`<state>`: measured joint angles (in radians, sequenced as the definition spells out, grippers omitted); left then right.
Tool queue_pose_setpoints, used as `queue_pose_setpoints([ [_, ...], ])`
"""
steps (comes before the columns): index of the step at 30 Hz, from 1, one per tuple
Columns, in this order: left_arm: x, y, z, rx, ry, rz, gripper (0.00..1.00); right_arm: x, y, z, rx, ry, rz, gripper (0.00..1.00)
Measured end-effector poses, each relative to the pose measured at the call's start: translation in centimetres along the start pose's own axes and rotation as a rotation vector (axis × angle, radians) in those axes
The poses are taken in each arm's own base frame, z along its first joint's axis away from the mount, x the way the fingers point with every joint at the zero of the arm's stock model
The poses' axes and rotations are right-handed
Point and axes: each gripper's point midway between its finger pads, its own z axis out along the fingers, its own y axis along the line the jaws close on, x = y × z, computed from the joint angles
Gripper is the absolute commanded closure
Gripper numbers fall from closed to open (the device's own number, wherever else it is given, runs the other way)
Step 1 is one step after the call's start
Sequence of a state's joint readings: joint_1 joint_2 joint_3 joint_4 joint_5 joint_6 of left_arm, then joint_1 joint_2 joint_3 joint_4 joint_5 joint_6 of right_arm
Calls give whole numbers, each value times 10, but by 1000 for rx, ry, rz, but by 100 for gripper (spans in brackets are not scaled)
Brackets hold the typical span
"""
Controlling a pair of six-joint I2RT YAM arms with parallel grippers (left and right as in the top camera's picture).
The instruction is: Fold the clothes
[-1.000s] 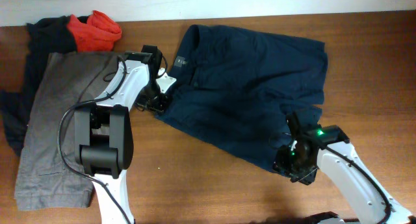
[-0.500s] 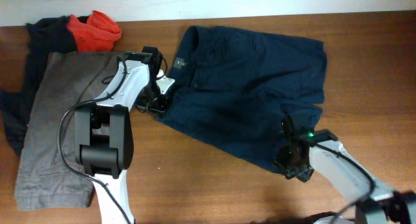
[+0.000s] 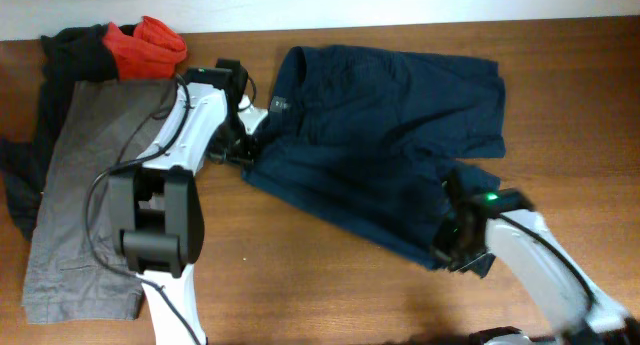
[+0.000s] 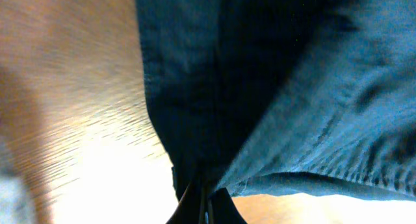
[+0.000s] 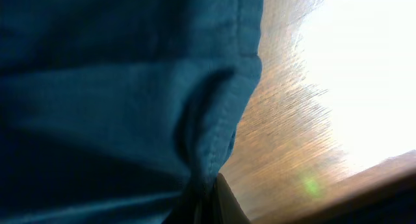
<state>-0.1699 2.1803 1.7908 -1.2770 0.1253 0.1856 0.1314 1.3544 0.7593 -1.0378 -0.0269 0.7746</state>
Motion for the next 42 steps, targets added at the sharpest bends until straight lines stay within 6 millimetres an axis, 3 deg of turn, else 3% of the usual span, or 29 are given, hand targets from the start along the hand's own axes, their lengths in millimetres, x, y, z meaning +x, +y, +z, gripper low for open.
queue_pose_setpoints([
  [4, -6, -3, -61, -5, -162, -21, 99, -29, 3, -65, -132, -130, 13, 96],
  [5, -4, -5, -84, -1, -219, -31, 99, -34, 3, -80, -164, -161, 16, 96],
  [7, 2, -9, -118, 10, -304, -48, 100, -41, -1, -113, -210, -200, 2, 96],
  [9, 7, -13, -138, 24, -357, -60, 99, -42, -6, -134, -231, -206, -5, 96],
  [11, 14, -17, -155, 33, -397, -66, 99, -44, -9, -158, -260, -234, -24, 96],
  [18, 50, -28, -191, 35, -440, -75, 99, -34, -16, -205, -298, -320, -91, 96],
  [21, 55, -29, -197, 32, -451, -78, 100, -35, -16, -219, -324, -389, -120, 96],
  [23, 49, -27, -199, 25, -479, -74, 99, -50, -8, -225, -340, -448, -148, 96],
  [27, 24, -21, -206, 8, -574, -61, 99, -93, 14, -220, -344, -488, -180, 96],
  [29, 9, -16, -202, 3, -600, -58, 99, -116, 26, -207, -332, -478, -195, 96],
  [32, -19, -7, -185, -1, -624, -58, 99, -157, 49, -181, -327, -471, -222, 96],
  [36, -54, 7, -159, -11, -640, -58, 100, -196, 73, -145, -334, -452, -248, 96],
  [39, -88, 20, -136, -24, -674, -54, 99, -219, 90, -119, -351, -446, -257, 96],
  [42, -109, 30, -117, -36, -690, -54, 99, -238, 103, -97, -373, -451, -265, 96],
])
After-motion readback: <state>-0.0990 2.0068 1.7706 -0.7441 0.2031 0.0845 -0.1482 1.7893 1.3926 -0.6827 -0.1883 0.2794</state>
